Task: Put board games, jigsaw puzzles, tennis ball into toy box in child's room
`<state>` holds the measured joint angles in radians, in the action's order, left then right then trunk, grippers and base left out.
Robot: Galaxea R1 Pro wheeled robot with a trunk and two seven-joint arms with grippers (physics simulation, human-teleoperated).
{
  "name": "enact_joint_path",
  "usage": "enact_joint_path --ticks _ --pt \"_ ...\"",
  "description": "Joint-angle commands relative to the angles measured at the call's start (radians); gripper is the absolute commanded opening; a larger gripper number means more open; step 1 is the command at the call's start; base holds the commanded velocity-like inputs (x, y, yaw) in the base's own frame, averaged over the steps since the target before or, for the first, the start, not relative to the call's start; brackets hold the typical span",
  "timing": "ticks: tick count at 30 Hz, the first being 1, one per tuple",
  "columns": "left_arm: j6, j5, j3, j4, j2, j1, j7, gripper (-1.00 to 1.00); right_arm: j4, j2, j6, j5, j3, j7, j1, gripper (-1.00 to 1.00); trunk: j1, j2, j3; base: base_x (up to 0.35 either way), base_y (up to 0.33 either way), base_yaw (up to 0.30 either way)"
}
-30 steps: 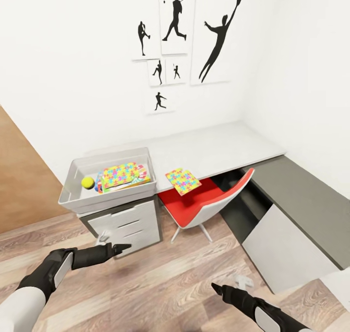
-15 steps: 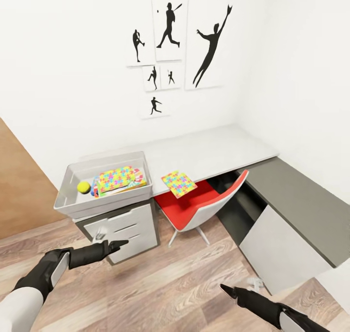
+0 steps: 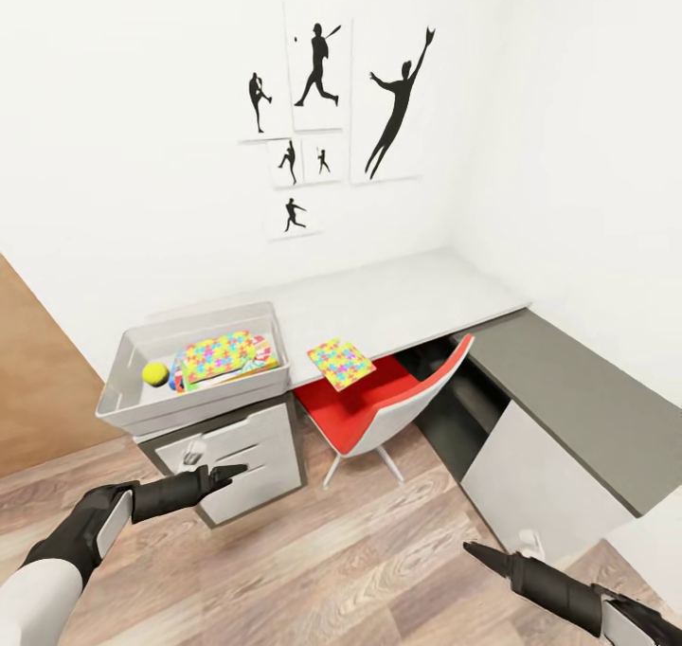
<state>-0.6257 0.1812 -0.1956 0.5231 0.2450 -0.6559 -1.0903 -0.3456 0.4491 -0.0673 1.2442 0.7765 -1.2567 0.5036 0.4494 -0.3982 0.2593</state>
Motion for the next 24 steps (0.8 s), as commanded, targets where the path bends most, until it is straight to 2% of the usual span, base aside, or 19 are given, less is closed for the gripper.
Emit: enact_joint_path --ticks 1,4,5,6,7,8,9,17,22,24 --pt "-0.008 0.003 -0.001 0.0 0.0 -0.001 -0.001 1.0 -0.006 0.011 -0.009 0.011 -0.001 -0.02 0.001 1.0 0.001 -0.002 0.0 0.0 0.0 -0.079" --pt "-0.008 0.003 -0.001 0.0 -0.001 -0.001 0.002 1.0 -0.029 0.041 -0.018 0.015 -0.035 -0.058 0.001 1.0 0.001 -0.002 -0.005 0.0 0.0 -0.079" --pt "-0.008 0.003 -0.002 0.0 -0.001 -0.001 0.004 1.0 -0.054 0.056 -0.026 0.016 -0.065 -0.073 0.001 1.0 0.001 -0.002 -0.007 0.0 0.0 -0.079" --pt "-0.008 0.003 -0.002 0.0 -0.001 -0.001 0.005 1.0 -0.07 0.062 -0.031 0.016 -0.081 -0.078 0.001 1.0 0.001 -0.002 -0.008 0.0 0.0 -0.079" --pt "-0.008 0.003 -0.002 0.0 -0.001 -0.001 0.005 1.0 -0.07 0.062 -0.031 0.016 -0.081 -0.078 0.001 1.0 0.001 -0.002 -0.01 0.0 0.0 -0.079" --pt "-0.008 0.003 -0.001 0.0 -0.002 -0.001 0.006 1.0 -0.087 0.068 -0.037 0.016 -0.098 -0.082 0.001 1.0 0.001 -0.002 -0.012 0.0 0.0 -0.079" --pt "-0.007 0.003 -0.002 0.0 -0.002 -0.001 0.007 1.0 -0.122 0.078 -0.047 0.016 -0.13 -0.088 0.001 1.0 0.001 -0.002 -0.013 0.0 0.0 -0.079" --pt "-0.005 0.003 -0.002 0.0 -0.002 -0.001 0.007 1.0 -0.279 0.126 -0.107 0.016 -0.244 -0.101 0.001 1.0 0.001 -0.002 -0.027 0.0 0.0 -0.079" --pt "-0.005 0.003 -0.003 0.0 -0.001 -0.001 0.004 1.0 -0.406 0.156 -0.136 0.015 -0.295 -0.103 0.0 1.0 0.001 -0.002 -0.035 0.0 0.0 -0.079" --pt "-0.005 0.003 -0.003 0.0 0.0 -0.001 0.003 1.0 -0.429 0.158 -0.138 0.014 -0.302 -0.103 0.0 1.0 0.001 -0.002 -0.038 0.0 0.0 -0.079"
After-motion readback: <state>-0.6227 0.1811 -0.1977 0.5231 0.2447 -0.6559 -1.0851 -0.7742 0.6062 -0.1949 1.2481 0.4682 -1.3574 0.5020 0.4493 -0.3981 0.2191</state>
